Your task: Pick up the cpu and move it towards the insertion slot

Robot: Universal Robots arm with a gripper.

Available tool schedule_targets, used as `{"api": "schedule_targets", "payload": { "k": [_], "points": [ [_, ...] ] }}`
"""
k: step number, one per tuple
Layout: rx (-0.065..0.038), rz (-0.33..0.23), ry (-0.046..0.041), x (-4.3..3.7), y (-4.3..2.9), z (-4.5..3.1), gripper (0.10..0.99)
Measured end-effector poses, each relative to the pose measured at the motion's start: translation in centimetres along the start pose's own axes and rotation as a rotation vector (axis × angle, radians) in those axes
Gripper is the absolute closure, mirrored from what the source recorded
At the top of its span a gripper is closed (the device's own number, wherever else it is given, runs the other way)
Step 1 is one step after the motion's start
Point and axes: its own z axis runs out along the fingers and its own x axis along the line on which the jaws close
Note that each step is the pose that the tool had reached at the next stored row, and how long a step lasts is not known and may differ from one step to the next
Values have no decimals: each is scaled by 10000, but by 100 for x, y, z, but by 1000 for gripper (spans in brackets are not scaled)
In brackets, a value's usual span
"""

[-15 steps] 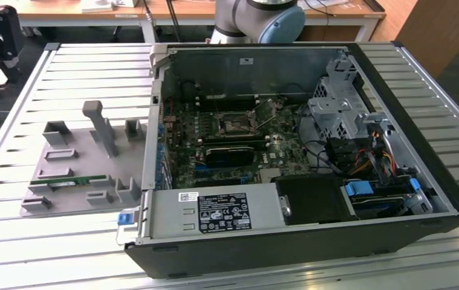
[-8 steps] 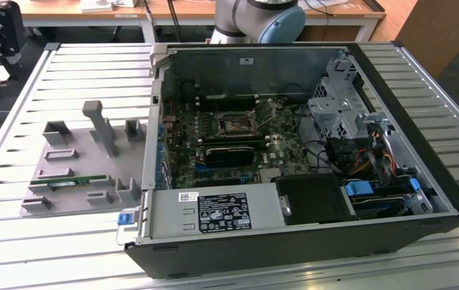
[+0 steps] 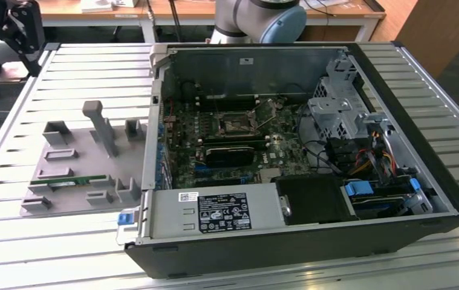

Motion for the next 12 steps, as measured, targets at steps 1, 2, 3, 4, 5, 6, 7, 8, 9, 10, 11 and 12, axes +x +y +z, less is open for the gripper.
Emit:
{"api": "schedule_targets", "payload": {
  "k": [1, 2, 3, 4, 5, 6, 7, 8, 9, 10, 11, 12],
  "points": [
    [-35, 0, -2, -29, 0, 1, 541],
    [-35, -1, 0, -55, 0, 0, 541],
    [-35, 0, 2, -88, 0, 0, 541],
    [-36, -1, 3, -126, 1, 0, 541],
    [-35, -1, 5, -164, 1, 0, 541],
    [-36, -1, 5, -201, 3, 0, 541],
    [-36, -1, 6, -235, 4, 1, 541],
    [-36, 0, 7, -276, 5, 1, 541],
    [-36, 0, 7, -320, 6, 1, 541],
    [-36, 0, 8, -364, 6, 1, 541],
    [-36, -1, 9, -406, 5, 1, 541],
    [-35, -1, 11, -446, 5, 0, 541]
  ]
}}
